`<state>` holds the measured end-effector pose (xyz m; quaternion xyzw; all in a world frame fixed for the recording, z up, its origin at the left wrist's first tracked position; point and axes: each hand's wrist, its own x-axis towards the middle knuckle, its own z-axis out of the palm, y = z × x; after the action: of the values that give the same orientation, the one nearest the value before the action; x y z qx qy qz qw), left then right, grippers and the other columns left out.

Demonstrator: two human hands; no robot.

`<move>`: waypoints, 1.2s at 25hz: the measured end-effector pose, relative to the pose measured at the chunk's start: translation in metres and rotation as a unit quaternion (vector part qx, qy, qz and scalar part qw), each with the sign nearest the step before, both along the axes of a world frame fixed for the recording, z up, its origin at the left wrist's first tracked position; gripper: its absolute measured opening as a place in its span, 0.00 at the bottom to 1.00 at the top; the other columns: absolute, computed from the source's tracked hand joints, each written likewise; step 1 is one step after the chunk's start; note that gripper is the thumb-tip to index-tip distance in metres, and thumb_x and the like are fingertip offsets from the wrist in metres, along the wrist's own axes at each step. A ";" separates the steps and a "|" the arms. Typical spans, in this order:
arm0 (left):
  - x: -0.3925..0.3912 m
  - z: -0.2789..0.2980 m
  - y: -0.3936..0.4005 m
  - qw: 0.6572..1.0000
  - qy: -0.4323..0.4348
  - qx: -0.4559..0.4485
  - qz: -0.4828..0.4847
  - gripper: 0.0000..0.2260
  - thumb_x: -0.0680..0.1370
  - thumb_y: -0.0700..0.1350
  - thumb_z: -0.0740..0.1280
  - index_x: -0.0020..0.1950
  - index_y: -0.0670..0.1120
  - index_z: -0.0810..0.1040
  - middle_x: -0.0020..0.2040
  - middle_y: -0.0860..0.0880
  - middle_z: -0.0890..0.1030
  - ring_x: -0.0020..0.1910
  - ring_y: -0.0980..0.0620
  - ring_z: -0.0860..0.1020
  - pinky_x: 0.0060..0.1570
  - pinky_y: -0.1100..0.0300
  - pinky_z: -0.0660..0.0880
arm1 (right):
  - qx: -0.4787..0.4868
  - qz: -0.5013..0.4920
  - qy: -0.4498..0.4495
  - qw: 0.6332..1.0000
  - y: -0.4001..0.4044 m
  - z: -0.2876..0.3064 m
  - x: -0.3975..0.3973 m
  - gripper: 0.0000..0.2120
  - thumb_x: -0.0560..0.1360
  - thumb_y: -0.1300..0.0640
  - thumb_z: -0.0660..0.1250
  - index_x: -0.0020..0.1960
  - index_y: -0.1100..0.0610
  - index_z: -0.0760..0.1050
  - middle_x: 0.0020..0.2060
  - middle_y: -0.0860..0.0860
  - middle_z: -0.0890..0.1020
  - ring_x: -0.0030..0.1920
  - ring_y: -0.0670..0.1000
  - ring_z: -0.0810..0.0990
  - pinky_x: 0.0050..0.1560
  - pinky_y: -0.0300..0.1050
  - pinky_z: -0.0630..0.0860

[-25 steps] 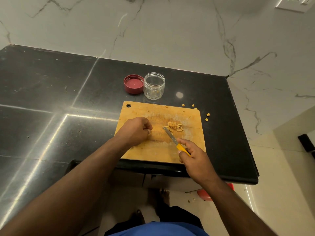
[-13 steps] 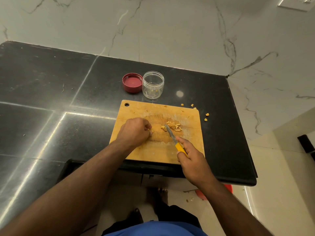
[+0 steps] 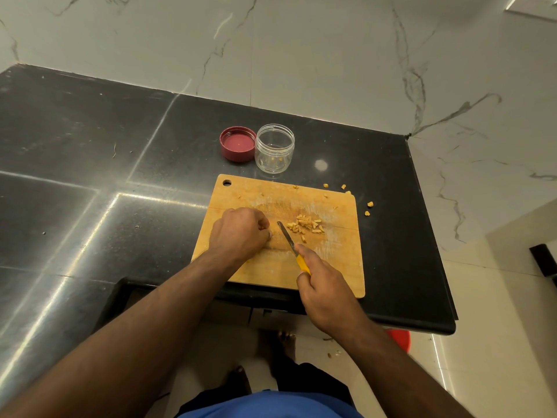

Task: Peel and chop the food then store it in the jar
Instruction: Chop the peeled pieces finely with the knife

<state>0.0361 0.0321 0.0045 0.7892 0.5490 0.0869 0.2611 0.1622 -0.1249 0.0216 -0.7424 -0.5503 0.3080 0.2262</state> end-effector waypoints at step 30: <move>0.000 -0.004 -0.003 0.999 -0.006 0.001 0.037 0.03 0.75 0.54 0.71 0.47 0.57 0.82 0.46 0.58 0.81 0.54 0.52 0.73 0.52 0.50 0.70 | -0.014 0.047 -0.069 0.996 -0.011 -0.003 -0.012 0.26 0.83 0.55 0.52 0.80 0.48 0.53 0.67 0.50 0.72 0.60 0.48 0.72 0.62 0.46 0.72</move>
<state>0.0358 0.0296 0.0008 0.7680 0.5762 0.1025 0.2601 0.1499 -0.1357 0.0188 -0.7380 -0.5946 0.2743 0.1627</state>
